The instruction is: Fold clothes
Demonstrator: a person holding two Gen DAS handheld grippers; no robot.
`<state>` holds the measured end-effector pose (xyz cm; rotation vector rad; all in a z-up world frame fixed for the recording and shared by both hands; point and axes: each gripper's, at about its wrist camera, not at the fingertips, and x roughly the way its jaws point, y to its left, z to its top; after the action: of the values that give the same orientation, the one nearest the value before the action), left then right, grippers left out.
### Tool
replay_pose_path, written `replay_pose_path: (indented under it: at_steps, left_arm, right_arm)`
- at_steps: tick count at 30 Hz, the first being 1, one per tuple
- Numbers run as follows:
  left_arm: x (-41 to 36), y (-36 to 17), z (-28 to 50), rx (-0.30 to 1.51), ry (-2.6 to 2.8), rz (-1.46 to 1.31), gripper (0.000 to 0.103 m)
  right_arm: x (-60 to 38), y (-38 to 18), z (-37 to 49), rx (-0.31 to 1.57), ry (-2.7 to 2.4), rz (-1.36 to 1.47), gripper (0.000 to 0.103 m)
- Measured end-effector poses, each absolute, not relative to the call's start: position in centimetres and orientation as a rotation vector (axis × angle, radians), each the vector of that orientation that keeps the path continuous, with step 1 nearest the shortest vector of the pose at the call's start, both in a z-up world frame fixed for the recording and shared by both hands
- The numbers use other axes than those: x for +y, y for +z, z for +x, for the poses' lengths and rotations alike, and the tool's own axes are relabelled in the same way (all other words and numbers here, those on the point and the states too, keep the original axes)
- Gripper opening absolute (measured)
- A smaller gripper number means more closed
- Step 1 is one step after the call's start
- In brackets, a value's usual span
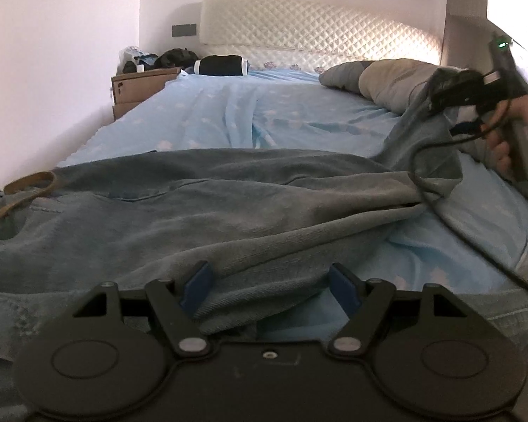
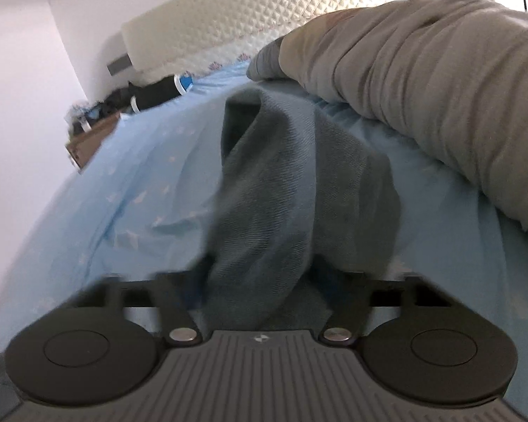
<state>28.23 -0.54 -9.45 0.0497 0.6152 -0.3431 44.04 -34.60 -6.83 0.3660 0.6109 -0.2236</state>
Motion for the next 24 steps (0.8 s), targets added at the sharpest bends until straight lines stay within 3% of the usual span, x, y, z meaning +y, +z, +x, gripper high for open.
replay_pose_path:
  at_steps: [3,5,16,19,22,23,24]
  left_arm:
    - [-0.3,-9.7,28.5,0.62,-0.346,0.03,0.071]
    - [-0.2,-9.7,28.4,0.619,-0.346,0.017,0.071]
    - [0.7,-9.2,27.7,0.59,-0.318,-0.073,0.071]
    - [0.9,-9.1,27.3,0.587,-0.312,-0.094,0.071]
    - [1.1,-8.9,27.0,0.58,-0.311,-0.101,0.071]
    - [1.1,-8.9,27.1,0.58,-0.309,-0.101,0.071]
    - [1.1,-8.9,27.1,0.581,-0.307,-0.1,0.071]
  right_arm:
    - [-33.0,-6.5,43.3,0.603,-0.256,0.304,0.017]
    - [-32.6,-5.8,42.2,0.57,-0.267,0.298,0.012]
    - [-22.5,5.4,29.8,0.183,-0.355,0.203,0.009]
    - [-19.1,6.5,29.0,0.123,-0.354,0.14,0.012]
    - [-17.9,4.5,31.1,0.183,-0.326,0.117,0.017]
    - [-18.1,3.3,32.0,0.206,-0.301,0.126,0.025]
    - [-18.6,1.9,33.0,0.24,-0.251,0.144,0.041]
